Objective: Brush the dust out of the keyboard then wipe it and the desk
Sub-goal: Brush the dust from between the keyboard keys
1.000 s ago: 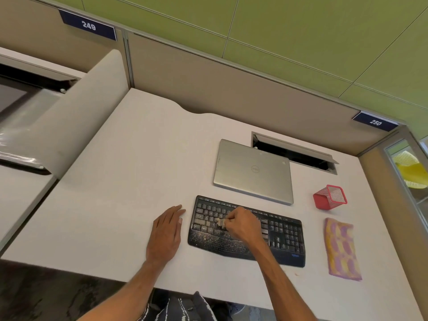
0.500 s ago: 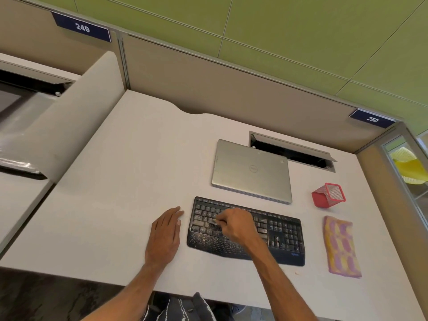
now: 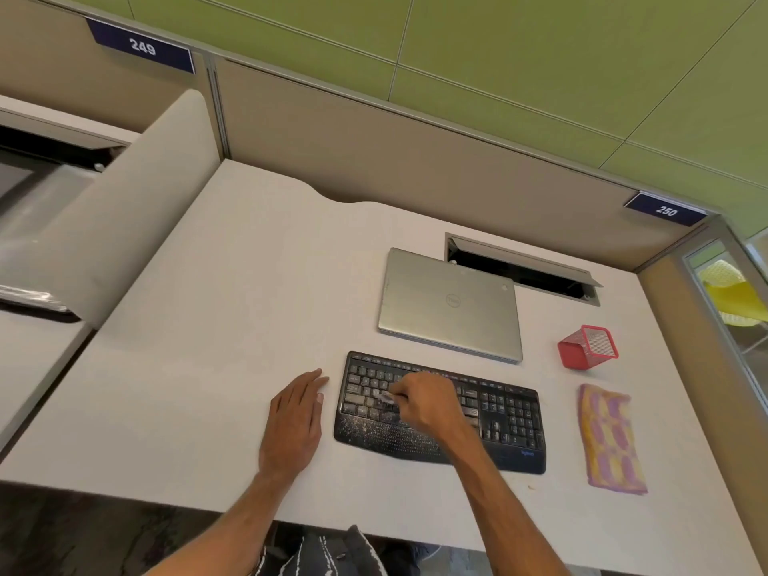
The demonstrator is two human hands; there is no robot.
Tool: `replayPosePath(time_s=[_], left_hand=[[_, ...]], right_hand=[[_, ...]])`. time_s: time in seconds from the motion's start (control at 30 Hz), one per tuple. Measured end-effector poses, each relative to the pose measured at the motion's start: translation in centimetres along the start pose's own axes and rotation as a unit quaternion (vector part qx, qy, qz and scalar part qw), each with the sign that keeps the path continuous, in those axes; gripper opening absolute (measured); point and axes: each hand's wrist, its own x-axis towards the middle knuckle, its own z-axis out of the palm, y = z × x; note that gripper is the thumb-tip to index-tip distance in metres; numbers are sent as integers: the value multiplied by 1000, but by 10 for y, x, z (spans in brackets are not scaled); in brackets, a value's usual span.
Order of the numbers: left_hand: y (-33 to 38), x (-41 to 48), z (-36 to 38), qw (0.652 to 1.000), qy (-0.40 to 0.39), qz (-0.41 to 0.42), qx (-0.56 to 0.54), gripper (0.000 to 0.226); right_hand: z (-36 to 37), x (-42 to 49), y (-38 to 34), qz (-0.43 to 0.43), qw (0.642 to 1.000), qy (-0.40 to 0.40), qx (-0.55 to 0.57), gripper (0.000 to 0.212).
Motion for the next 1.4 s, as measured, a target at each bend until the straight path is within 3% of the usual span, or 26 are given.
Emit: replayPosePath(time_s=[0.13, 0.33, 0.57, 0.7, 0.77, 0.9, 1.07, 1.23, 1.4], left_hand=[[0, 0, -1, 1000, -2, 1, 1, 40], [-2, 0, 1, 1000, -8, -4, -1, 42], [-2, 0, 1, 1000, -10, -3, 5, 41], [-3, 0, 1, 1000, -10, -7, -4, 41], [-2, 0, 1, 1000, -7, -4, -5, 41], [-3, 0, 1, 1000, -4, 0, -8, 40], [-2, -1, 0, 1000, -2, -1, -12, 40], [-2, -1, 0, 1000, -4, -3, -9, 41], [-1, -1, -1, 1000, -4, -4, -12, 40]], right_hand=[[4, 2, -17, -1, 999, 14, 29, 26], [-5, -1, -5, 92, 989, 72, 87, 21], [8, -3, -15, 113, 991, 3, 78, 16], [2, -1, -16, 134, 986, 47, 83, 19], [2, -1, -15, 134, 988, 57, 60, 22], [5, 2, -18, 117, 990, -13, 77, 18], [-1, 2, -12, 143, 985, 37, 89, 20], [3, 0, -16, 98, 992, -25, 77, 17], [0, 1, -13, 115, 992, 17, 45, 20]])
